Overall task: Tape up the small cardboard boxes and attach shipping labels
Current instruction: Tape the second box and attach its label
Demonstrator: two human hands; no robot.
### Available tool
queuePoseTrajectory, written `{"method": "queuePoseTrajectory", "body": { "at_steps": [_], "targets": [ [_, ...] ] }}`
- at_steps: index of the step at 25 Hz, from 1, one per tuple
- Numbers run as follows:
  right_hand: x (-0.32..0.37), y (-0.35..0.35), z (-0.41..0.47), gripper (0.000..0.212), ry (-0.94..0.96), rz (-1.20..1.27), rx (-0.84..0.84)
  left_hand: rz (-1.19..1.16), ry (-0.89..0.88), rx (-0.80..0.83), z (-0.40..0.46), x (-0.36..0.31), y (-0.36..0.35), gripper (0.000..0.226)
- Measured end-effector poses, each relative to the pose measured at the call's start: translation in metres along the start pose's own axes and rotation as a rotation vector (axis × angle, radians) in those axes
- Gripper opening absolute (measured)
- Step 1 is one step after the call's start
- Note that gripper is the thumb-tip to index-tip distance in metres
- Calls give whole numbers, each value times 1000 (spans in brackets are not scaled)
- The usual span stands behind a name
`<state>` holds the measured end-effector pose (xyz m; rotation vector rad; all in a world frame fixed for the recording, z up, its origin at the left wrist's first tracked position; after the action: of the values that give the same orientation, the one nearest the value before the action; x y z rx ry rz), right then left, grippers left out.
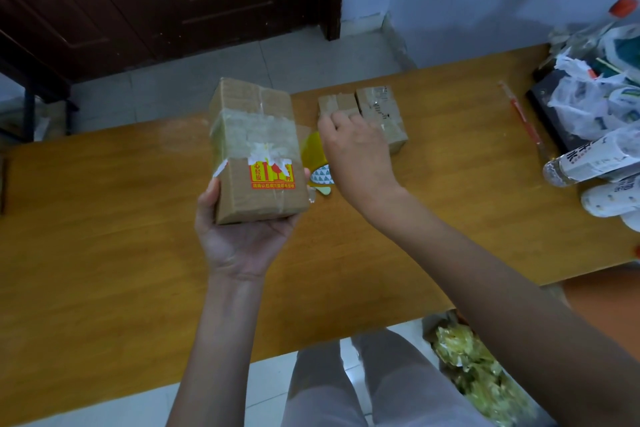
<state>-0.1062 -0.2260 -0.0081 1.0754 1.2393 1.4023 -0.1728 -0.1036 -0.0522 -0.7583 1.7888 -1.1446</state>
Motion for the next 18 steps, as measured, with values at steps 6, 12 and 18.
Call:
{"method": "queuePoseTrajectory", "body": {
  "at_steps": [6, 12, 18],
  "targets": [
    [3, -4, -4, 38, 3, -7, 24, -68, 42, 6, -3, 6, 13, 70],
    [-7, -22, -29, 41, 11, 143, 27, -119, 25, -135, -10, 17, 79, 66],
    [-11, -86, -67, 37, 22, 156, 233, -165, 64, -582, -43, 62, 175, 49]
  ]
}}
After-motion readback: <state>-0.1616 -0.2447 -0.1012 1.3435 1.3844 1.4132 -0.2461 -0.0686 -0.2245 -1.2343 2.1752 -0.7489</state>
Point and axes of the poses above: each hand's wrist, its own z-axis towards the middle knuckle, its own y-axis out of the back of the hand, x = y × z, the point moved 8 cm from there along z, towards the middle knuckle
